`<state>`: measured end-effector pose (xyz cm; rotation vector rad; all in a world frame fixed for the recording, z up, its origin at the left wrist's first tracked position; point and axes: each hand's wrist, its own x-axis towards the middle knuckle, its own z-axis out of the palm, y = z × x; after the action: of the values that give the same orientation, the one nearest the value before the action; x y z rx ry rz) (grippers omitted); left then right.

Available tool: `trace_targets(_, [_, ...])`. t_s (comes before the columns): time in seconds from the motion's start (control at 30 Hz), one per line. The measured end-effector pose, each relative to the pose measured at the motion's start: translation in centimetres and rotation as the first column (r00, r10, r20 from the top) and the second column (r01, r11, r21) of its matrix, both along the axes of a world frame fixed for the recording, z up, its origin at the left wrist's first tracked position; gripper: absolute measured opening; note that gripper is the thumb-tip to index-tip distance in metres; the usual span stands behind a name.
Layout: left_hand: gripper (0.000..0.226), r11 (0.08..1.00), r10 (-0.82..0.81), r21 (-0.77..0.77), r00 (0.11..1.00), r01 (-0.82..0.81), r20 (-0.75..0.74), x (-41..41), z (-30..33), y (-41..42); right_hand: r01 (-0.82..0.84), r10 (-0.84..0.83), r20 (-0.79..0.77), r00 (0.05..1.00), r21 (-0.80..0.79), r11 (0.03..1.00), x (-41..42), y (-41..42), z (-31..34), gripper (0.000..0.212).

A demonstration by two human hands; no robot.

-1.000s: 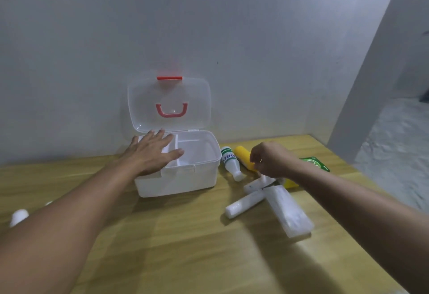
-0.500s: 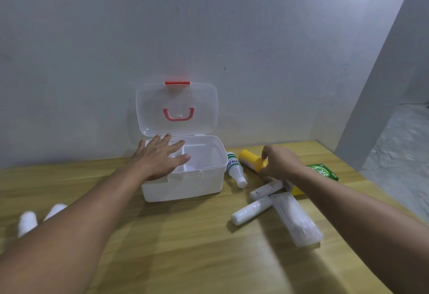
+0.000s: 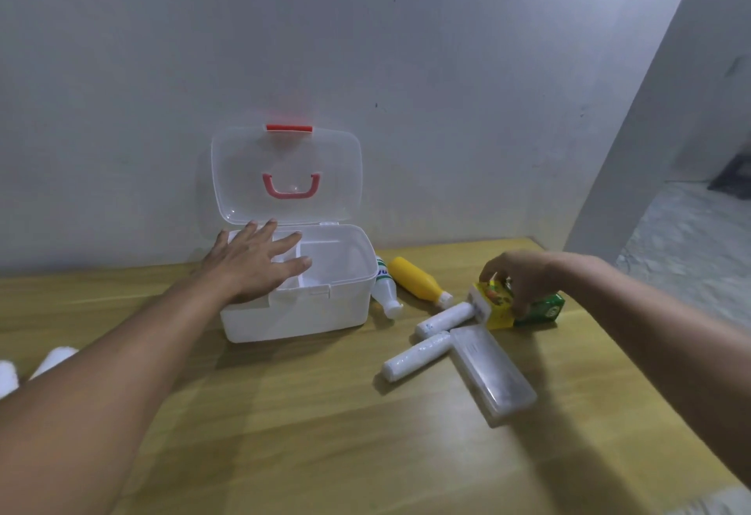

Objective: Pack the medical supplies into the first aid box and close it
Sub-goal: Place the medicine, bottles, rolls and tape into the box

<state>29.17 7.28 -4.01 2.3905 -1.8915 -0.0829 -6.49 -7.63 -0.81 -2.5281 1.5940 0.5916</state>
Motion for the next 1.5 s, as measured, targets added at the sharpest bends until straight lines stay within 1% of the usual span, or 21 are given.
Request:
trace_targets(0.07, [0.066,1.0,0.001,-0.004,1.0,-0.001,-0.002,-0.1,0.1,0.1,-0.024,0.025,0.005,1.0,-0.071,0.997,-0.2,0.1,-0.1,0.081])
trace_targets(0.13, [0.065,1.0,-0.001,-0.006,1.0,0.001,0.0,-0.1,0.1,0.2,-0.014,0.025,0.07,0.997,-0.143,0.99,0.0,0.3,1.1,0.077])
trace_targets(0.2, [0.064,1.0,-0.003,-0.009,1.0,0.003,-0.004,-0.1,0.1,0.2,0.003,0.037,0.182,0.983,-0.216,0.976,0.6,0.7,3.4,0.071])
trace_targets(0.27, [0.06,1.0,-0.009,-0.007,1.0,0.009,-0.001,0.0,0.1,0.2,0.007,0.088,0.33,0.94,-0.277,0.961,1.9,1.6,6.2,0.067])
trace_targets(0.3, [0.058,1.0,-0.012,-0.005,1.0,0.012,0.002,0.0,0.1,0.2,0.009,0.119,0.433,0.893,-0.282,0.959,2.7,2.2,7.6,0.068])
trace_targets(0.33, [0.056,1.0,-0.013,-0.003,1.0,0.013,0.002,0.0,0.1,0.2,0.004,0.144,0.554,0.82,-0.258,0.966,3.7,2.8,8.8,0.07])
trace_targets(0.4, [0.055,1.0,-0.01,-0.006,1.0,0.01,-0.003,-0.2,0.2,0.2,-0.032,0.145,0.778,0.611,-0.158,0.987,5.7,4.0,10.4,0.071])
trace_targets(0.47, [0.055,1.0,-0.005,-0.014,1.0,0.005,-0.007,-0.2,0.2,0.3,-0.085,0.089,0.898,0.431,-0.058,0.995,7.8,4.7,10.9,0.068])
trace_targets(0.5, [0.055,1.0,-0.003,-0.018,1.0,0.003,-0.005,-0.3,0.3,0.3,-0.104,0.08,0.924,0.375,-0.044,0.994,9.0,4.8,10.8,0.067])
trace_targets(0.53, [0.055,1.0,-0.002,-0.021,1.0,0.002,0.0,-0.3,0.3,0.3,-0.106,0.088,0.932,0.351,-0.054,0.993,10.0,4.7,10.5,0.065])
trace_targets(0.57, [0.055,1.0,0.0,-0.026,1.0,0.0,0.0,-0.4,0.3,0.4,-0.102,0.104,0.93,0.352,-0.072,0.992,11.0,4.7,10.0,0.062])
trace_targets(0.63, [0.055,0.999,0.004,-0.031,1.0,-0.005,-0.022,-0.4,0.3,0.4,-0.106,0.136,0.903,0.408,-0.101,0.989,12.7,4.7,8.9,0.056])
trace_targets(0.67, [0.055,0.999,0.003,-0.032,1.0,-0.004,-0.03,-0.3,0.3,0.4,-0.122,0.142,0.891,0.431,-0.099,0.988,13.3,4.7,8.3,0.055])
trace_targets(0.73, [0.055,1.0,-0.002,-0.031,1.0,0.001,-0.024,-0.2,0.2,0.4,-0.155,0.123,0.887,0.445,-0.06,0.986,14.3,4.7,7.2,0.055])
trace_targets(0.8, [0.055,1.0,-0.006,-0.031,1.0,0.006,-0.014,-0.2,0.2,0.3,-0.167,0.112,0.876,0.469,-0.037,0.985,15.0,4.7,6.3,0.058])
trace_targets(0.93, [0.056,1.0,-0.005,-0.023,1.0,0.005,-0.007,-0.2,0.2,0.3,-0.161,0.153,0.803,0.576,-0.072,0.984,16.1,4.1,4.7,0.068])
trace_targets(1.03, [0.055,1.0,-0.008,-0.021,1.0,0.008,-0.002,-0.1,0.1,0.2,-0.223,0.21,0.728,0.653,-0.08,0.972,16.1,3.8,4.2,0.076])
trace_targets(1.1, [0.056,1.0,-0.01,-0.022,1.0,0.01,0.008,-0.1,0.1,0.2,-0.269,0.256,0.683,0.684,-0.089,0.959,16.0,3.7,4.0,0.075])
trace_targets(1.23, [0.056,1.0,-0.004,-0.014,1.0,0.004,0.002,-0.1,0.0,0.2,-0.278,0.3,0.635,0.712,-0.137,0.951,16.1,3.6,3.8,0.057])
trace_targets(1.4, [0.057,1.0,0.0,-0.013,1.0,0.0,-0.01,-0.3,0.2,0.2,-0.277,0.352,0.578,0.737,-0.217,0.936,16.9,3.7,4.3,0.062])
trace_targets(1.5, [0.057,1.0,-0.004,-0.013,1.0,0.004,0.008,-0.4,0.2,0.3,-0.302,0.355,0.557,0.751,-0.189,0.935,17.3,3.8,4.4,0.063])
